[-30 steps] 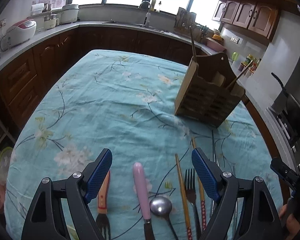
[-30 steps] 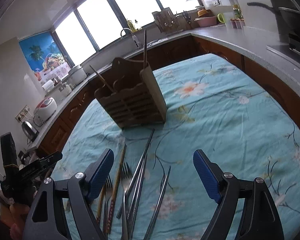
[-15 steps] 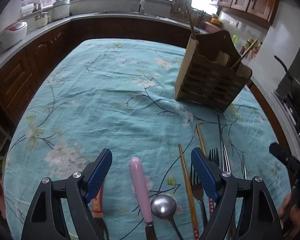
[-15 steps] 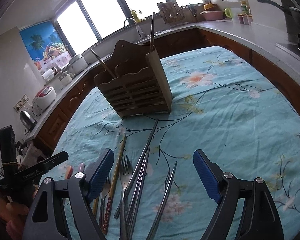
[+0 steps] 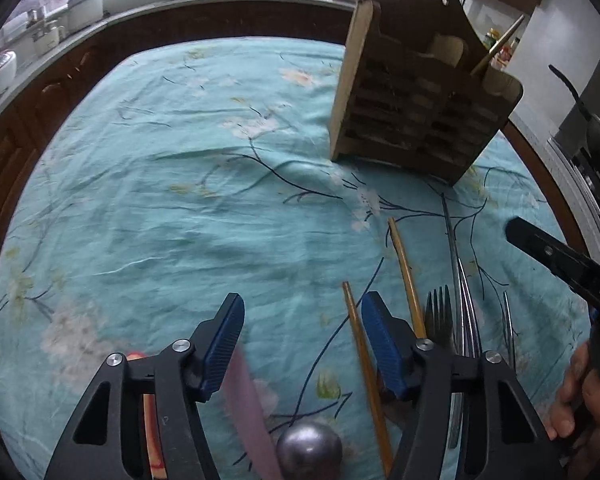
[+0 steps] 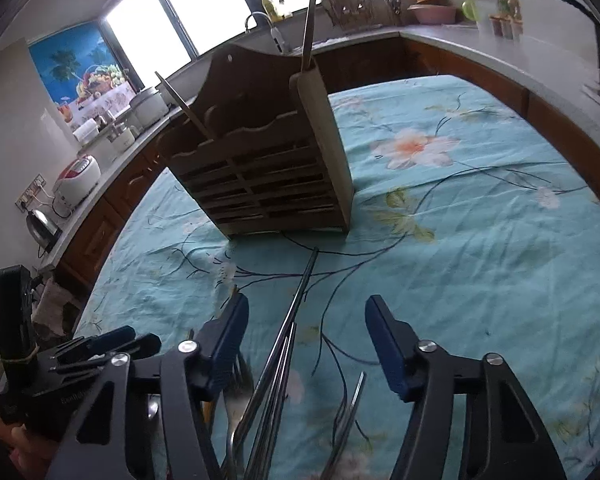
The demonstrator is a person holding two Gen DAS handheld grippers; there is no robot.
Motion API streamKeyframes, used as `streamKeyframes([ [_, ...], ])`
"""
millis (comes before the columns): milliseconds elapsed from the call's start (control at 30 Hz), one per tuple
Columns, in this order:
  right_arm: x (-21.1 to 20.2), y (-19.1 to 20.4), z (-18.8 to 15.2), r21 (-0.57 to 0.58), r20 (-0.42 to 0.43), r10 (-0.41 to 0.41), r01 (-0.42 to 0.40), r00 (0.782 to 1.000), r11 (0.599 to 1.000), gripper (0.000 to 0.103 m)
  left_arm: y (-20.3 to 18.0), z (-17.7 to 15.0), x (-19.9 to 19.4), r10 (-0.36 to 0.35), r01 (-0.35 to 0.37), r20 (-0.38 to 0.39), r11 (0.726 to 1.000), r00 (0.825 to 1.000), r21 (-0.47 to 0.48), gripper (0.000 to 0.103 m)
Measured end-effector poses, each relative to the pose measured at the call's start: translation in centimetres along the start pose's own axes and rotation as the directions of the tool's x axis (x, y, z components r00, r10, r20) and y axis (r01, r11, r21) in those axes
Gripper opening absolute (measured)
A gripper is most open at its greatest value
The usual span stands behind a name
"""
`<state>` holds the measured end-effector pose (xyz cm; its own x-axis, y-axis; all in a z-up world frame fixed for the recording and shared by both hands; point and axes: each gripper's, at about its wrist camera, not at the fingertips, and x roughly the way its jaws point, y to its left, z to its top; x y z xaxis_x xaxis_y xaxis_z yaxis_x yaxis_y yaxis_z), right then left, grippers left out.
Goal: Organize utensils
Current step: 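Grasp a wooden chopstick with the left tool while the right tool grasps a metal chopstick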
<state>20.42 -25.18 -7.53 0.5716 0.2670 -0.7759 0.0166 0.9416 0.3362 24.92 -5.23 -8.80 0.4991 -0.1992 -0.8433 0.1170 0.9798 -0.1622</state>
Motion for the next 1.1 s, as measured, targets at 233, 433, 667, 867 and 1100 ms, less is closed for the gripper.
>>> streamKeyframes([
  [233, 3.2, 0.1, 1.0, -0.001, -0.036, -0.004, 0.004, 0.999, 1.0, 0.052, -0.8, 0.4, 2.1, -0.014, 0.016, -0.043, 0.999, 0.999, 0.045, 0.055],
  [433, 5.8, 0.4, 1.9, -0.02, -0.069, -0.033, 0.032, 0.997, 0.999, 0.042, -1.8, 0.5, 2.7, 0.037, -0.033, -0.037, 0.994, 0.999, 0.103, 0.051],
  [667, 7.2, 1.2, 1.9, -0.083, -0.083, -0.122, 0.115, 0.989, 0.99, 0.021, -3.3, 0.0, 3.0, 0.08, -0.076, -0.014, 0.98, 0.997, 0.181, 0.018],
  [867, 7.4, 2.0, 1.9, -0.148, -0.095, -0.157, 0.142, 0.983, 0.979, 0.007, -3.2, 0.1, 2.9, 0.067, -0.062, -0.023, 0.983, 0.997, 0.171, 0.008],
  [1100, 4.8, 1.0, 2.7, -0.069, -0.068, -0.053, 0.048, 0.996, 0.996, 0.005, -1.0, 1.0, 0.5, -0.001, 0.001, 0.001, 0.996, 1.0, 0.087, 0.003],
])
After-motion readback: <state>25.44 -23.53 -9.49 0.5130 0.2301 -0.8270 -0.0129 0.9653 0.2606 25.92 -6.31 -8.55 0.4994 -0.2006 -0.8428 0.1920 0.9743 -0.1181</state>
